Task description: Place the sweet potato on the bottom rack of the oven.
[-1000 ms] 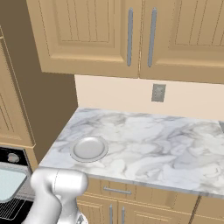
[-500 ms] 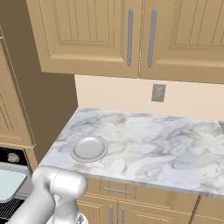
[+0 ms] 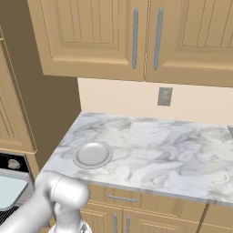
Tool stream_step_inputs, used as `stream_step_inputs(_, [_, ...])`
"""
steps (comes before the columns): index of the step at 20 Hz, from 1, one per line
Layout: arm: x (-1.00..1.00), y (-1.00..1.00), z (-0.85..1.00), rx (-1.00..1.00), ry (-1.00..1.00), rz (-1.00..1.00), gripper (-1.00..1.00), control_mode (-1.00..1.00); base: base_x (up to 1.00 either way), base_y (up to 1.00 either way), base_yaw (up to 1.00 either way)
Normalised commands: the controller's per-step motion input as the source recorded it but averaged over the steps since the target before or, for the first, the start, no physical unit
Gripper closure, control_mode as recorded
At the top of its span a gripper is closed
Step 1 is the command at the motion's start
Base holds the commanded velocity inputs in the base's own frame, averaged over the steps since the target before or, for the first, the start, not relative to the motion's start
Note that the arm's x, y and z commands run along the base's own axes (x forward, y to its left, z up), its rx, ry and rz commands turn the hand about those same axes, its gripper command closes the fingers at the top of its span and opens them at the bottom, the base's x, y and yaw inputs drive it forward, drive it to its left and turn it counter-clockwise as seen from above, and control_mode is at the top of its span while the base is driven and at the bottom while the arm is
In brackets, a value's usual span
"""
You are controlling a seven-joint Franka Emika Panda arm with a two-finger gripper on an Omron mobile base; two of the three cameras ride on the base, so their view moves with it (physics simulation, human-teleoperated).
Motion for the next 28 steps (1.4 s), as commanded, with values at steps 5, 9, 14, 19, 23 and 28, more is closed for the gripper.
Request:
stream_step_inputs(5, [0.35, 0.0, -0.41, 0.0, 0.04, -0.08, 1.0, -1.0, 0.0, 0.0, 0.0])
stream_step_inputs(9, [0.13, 0.0, -0.35, 0.0, 0.05, -0.02, 1.0, -1.0, 0.0, 0.0, 0.0])
stream_step_inputs(14, [0.14, 0.0, -0.38, -0.02, 0.09, -0.02, 1.0, -1.0, 0.0, 0.0, 0.0])
stream_step_inputs(19, [0.02, 0.0, -0.39, -0.07, 0.03, 0.0, 1.0, -1.0, 0.0, 0.0, 0.0])
stream_step_inputs(23, [0.0, 0.0, -0.44, -0.13, 0.0, 0.0, 1.0, -1.0, 0.0, 0.0, 0.0])
stream_step_inputs(28, [0.0, 0.01, -0.18, -0.09, -0.01, 0.0, 1.0, -1.0, 0.0, 0.0, 0.0])
